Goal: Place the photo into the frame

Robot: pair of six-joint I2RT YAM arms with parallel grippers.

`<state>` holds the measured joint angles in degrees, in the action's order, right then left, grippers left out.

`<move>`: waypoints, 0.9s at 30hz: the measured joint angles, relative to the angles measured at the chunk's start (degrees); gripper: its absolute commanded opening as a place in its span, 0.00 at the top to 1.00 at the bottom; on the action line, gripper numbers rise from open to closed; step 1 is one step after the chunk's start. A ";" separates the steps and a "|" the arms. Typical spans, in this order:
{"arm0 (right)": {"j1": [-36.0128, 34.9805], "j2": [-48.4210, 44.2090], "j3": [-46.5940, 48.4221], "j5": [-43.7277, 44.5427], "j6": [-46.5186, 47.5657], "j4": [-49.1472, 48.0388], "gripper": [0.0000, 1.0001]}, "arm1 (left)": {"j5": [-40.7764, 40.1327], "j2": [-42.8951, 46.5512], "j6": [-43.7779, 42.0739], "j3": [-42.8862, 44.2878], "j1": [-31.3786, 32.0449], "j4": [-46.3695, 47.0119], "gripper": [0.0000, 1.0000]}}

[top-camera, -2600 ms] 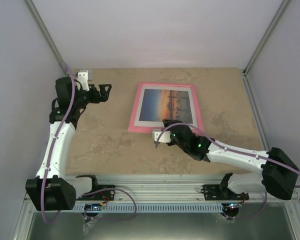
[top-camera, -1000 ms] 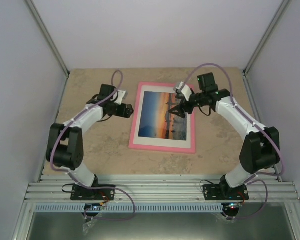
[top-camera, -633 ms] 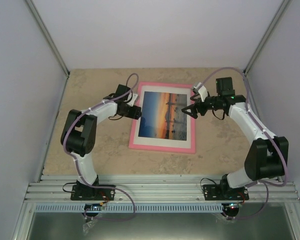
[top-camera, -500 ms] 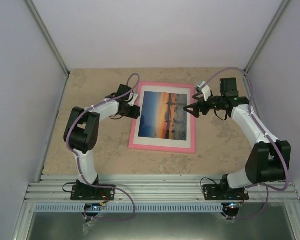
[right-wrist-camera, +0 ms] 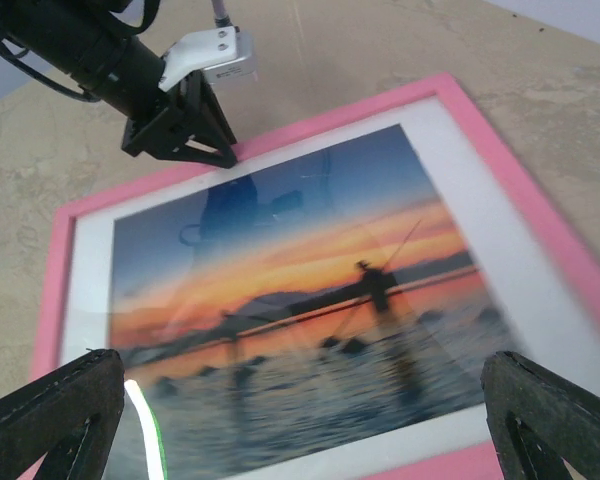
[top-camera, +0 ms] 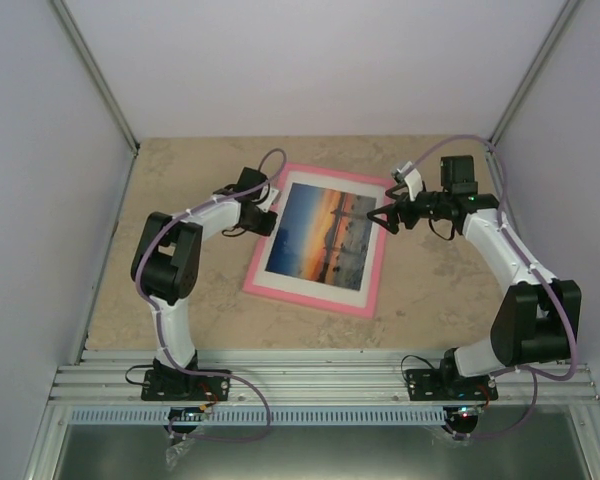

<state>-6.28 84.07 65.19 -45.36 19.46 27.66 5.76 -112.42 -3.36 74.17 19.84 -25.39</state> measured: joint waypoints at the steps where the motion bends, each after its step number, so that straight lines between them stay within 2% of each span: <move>1: 0.31 0.00 0.00 0.04 0.04 0.13 0.02 | -0.02 -0.04 -1.92 0.22 -0.31 -0.46 0.88; 4: 1.68 0.00 0.00 0.11 0.24 0.57 0.02 | 0.98 -0.66 -9.53 1.97 -0.61 -3.69 0.90; 10: 4.37 1.51 0.00 0.20 -0.11 0.63 0.04 | 3.80 -5.25 -22.23 9.60 -0.33 -8.92 0.84; 12: 5.01 3.10 0.00 0.63 -0.90 0.52 0.04 | 4.61 -8.31 -25.62 14.60 -0.33 -11.26 0.81; 14: 5.31 4.79 -0.28 0.98 -1.75 0.15 0.04 | 5.92 -13.53 -29.16 23.32 -0.33 -14.78 0.75; 17: 5.42 5.62 -2.05 1.44 -2.99 -0.59 0.04 | 7.50 -21.81 -34.25 37.75 -0.22 -18.47 0.59; 20: 5.68 5.66 -2.93 2.19 -3.37 -0.55 0.03 | 7.06 -24.87 -37.00 45.81 -0.13 -19.85 0.33; 21: 6.19 5.77 -2.93 2.25 -3.45 -0.55 0.02 | 6.67 -24.94 -37.33 47.54 -0.13 -20.31 0.27; 22: 6.84 5.88 -2.91 2.27 -3.63 -0.57 0.02 | 6.32 -24.70 -37.24 48.83 -0.22 -20.52 0.22; 24: 9.01 6.54 -2.56 2.34 -4.09 -0.44 0.02 | 6.49 -22.82 -35.63 48.92 -0.72 -20.33 0.18; 27: 12.22 9.92 0.31 2.75 -4.52 0.50 0.02 | 9.22 -15.30 -31.50 41.83 -3.15 -18.84 0.13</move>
<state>5.93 94.00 65.49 -42.61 14.94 28.16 14.98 -127.72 -34.85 116.01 16.69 -44.23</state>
